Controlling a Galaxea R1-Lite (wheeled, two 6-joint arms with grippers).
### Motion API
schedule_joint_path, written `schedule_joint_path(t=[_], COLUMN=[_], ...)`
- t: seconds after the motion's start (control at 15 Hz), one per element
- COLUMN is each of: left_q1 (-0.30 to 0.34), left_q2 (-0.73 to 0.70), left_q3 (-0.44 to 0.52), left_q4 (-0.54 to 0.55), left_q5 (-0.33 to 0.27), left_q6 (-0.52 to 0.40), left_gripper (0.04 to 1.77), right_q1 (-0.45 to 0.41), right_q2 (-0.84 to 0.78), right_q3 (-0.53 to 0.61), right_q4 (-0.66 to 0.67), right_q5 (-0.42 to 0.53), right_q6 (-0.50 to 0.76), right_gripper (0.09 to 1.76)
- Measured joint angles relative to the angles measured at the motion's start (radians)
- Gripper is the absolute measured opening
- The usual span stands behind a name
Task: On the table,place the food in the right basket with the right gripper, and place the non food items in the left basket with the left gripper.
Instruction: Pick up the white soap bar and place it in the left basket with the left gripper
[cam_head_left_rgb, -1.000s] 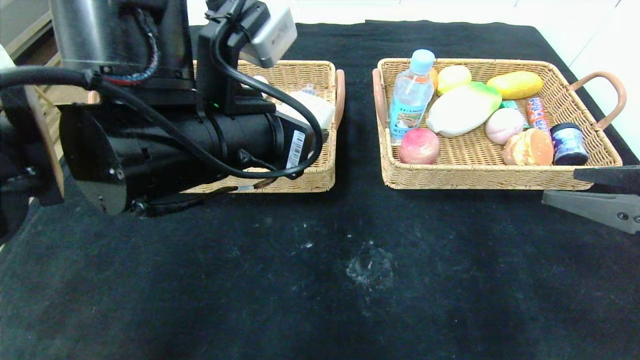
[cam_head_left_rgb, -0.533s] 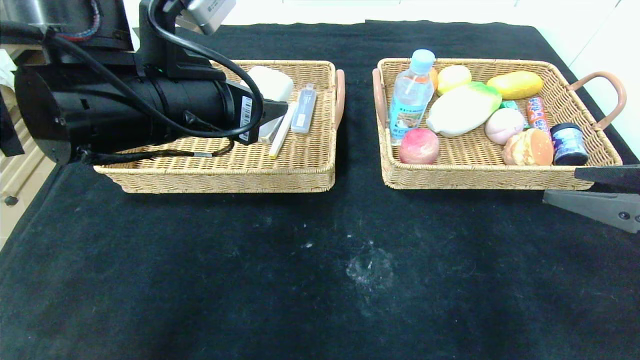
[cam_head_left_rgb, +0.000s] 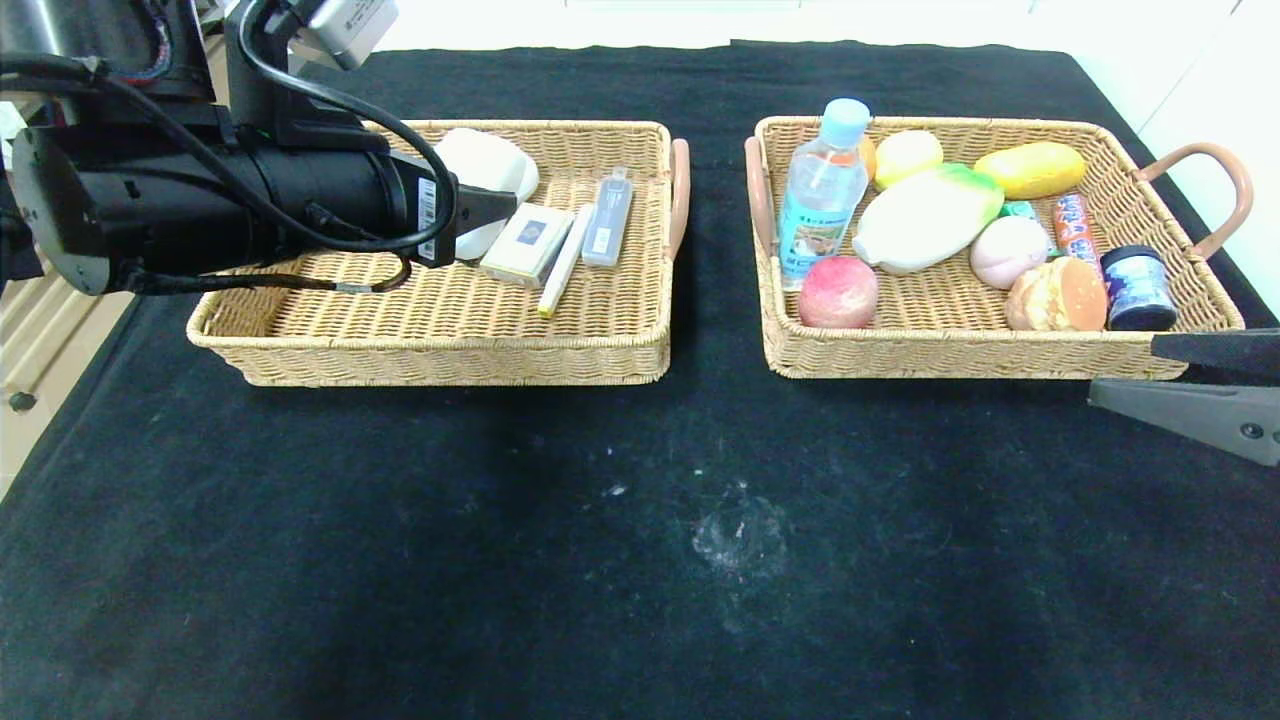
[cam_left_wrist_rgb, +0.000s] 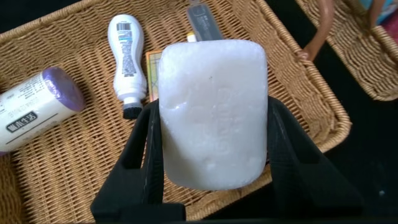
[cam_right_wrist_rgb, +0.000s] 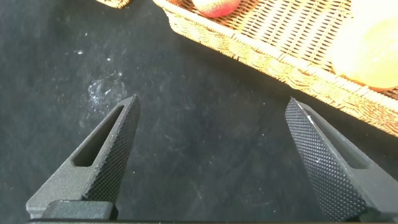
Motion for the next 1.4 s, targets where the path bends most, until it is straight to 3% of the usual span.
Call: schedule_joint_path(t=[0.53, 0.93, 1.4], left_q1=[0.131, 0.156, 0.157], left_q2=[0.04, 0.056, 0.057], left_q3=[-0.029, -0.038, -0.043], left_q4=[-0.007, -0.015, -0.006], left_q5=[-0.112, -0.123, -0.122], left_q6=[-0.006, -0.007, -0.008], left_gripper=[0.99, 0.99, 1.41], right_q1=[-0.001, -0.001, -0.001], right_q2=[0.0, -0.005, -0.008], right_q3=[0.0, 0.002, 0.002], right_q4=[0.0, 0.0, 0.0], right_q5=[0.0, 0.0, 0.0], right_q6=[0.0, 0.0, 0.0], right_gripper=[1.71, 1.71, 1.71])
